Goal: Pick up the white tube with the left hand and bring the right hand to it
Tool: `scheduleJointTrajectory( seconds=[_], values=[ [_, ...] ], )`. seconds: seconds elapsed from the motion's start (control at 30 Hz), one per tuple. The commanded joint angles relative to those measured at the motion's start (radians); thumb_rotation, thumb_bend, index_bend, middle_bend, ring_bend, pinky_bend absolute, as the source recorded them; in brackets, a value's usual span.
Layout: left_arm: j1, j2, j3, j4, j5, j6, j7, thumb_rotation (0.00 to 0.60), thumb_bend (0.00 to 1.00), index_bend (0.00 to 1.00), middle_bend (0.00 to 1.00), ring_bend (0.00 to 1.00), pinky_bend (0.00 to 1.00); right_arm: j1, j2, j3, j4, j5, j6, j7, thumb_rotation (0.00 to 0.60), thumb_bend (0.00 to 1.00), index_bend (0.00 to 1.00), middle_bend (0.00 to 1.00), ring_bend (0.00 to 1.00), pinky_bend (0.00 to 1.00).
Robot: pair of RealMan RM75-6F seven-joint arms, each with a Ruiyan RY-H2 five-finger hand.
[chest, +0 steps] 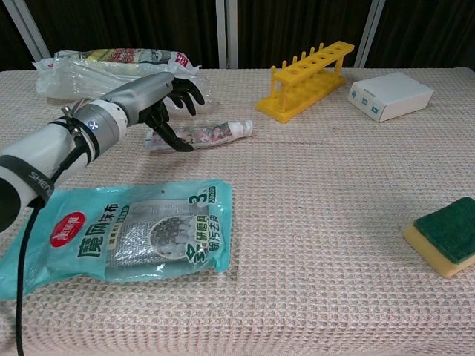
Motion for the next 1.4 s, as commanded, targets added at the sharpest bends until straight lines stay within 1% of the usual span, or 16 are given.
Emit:
scheduleJointTrajectory(
  seconds=[0.03,0.3,0.47,0.67,0.77,0.9,1.0,1.1,1.23,1.33,1.4],
  values=[
    [0.0,0.001,0.002,-0.001,-0.003,0.002,0.003,0.6,0.09,0.28,0.33,0.25,0.38,0.002,-0.001,-0.001,0.004,0.0,-0.002,0.006,0.149,0.0,0.0,0.0,0.0,0.0],
    [-0.004,-0.011,0.002,0.015,-0.042,-0.006,0.05,0.6,0.09,0.3,0.36,0.28,0.41,0.002,-0.011,-0.016,0.019,-0.011,-0.004,0.019,0.15,0.0,0.0,0.0,0.0,0.0],
    [-0.009,-0.022,0.003,0.024,-0.045,-0.002,0.058,0.6,0.1,0.33,0.38,0.3,0.43,-0.003,-0.008,-0.018,0.029,-0.009,0.002,0.035,0.149,0.0,0.0,0.0,0.0,0.0],
    [-0.026,-0.036,0.0,0.05,-0.054,-0.019,0.067,0.6,0.12,0.33,0.4,0.31,0.44,-0.005,-0.009,-0.021,0.039,-0.007,0.003,0.048,0.151,0.0,0.0,0.0,0.0,0.0],
    [-0.036,-0.046,-0.004,0.071,-0.065,-0.032,0.075,0.6,0.15,0.35,0.41,0.32,0.45,-0.005,-0.01,-0.022,0.045,-0.003,0.0,0.051,0.15,0.0,0.0,0.0,0.0,0.0],
    [-0.044,-0.052,-0.012,0.088,-0.083,-0.045,0.085,0.6,0.22,0.39,0.43,0.34,0.47,-0.005,-0.011,-0.023,0.051,0.005,-0.005,0.053,0.149,0.0,0.0,0.0,0.0,0.0],
    [-0.046,-0.055,-0.015,0.091,-0.089,-0.041,0.09,0.6,0.28,0.44,0.48,0.38,0.5,-0.004,-0.012,-0.025,0.055,0.009,-0.01,0.054,0.15,0.0,0.0,0.0,0.0,0.0],
    [-0.048,-0.056,-0.008,0.098,-0.098,-0.049,0.113,0.6,0.31,0.48,0.51,0.41,0.53,-0.002,-0.015,-0.027,0.059,0.011,-0.015,0.054,0.149,0.0,0.0,0.0,0.0,0.0],
    [-0.05,-0.052,-0.003,0.097,-0.12,-0.068,0.145,0.6,0.33,0.5,0.53,0.43,0.56,-0.003,-0.016,-0.03,0.062,0.012,-0.016,0.055,0.15,0.0,0.0,0.0,0.0,0.0],
    [-0.049,-0.05,-0.002,0.091,-0.118,-0.064,0.147,0.6,0.35,0.54,0.58,0.47,0.6,-0.003,-0.012,-0.032,0.061,0.017,-0.023,0.055,0.151,0.0,0.0,0.0,0.0,0.0],
    [-0.048,-0.049,0.002,0.088,-0.102,-0.052,0.133,0.6,0.37,0.6,0.64,0.53,0.65,-0.003,-0.009,-0.033,0.061,0.02,-0.026,0.055,0.15,0.0,0.0,0.0,0.0,0.0]
  ],
)
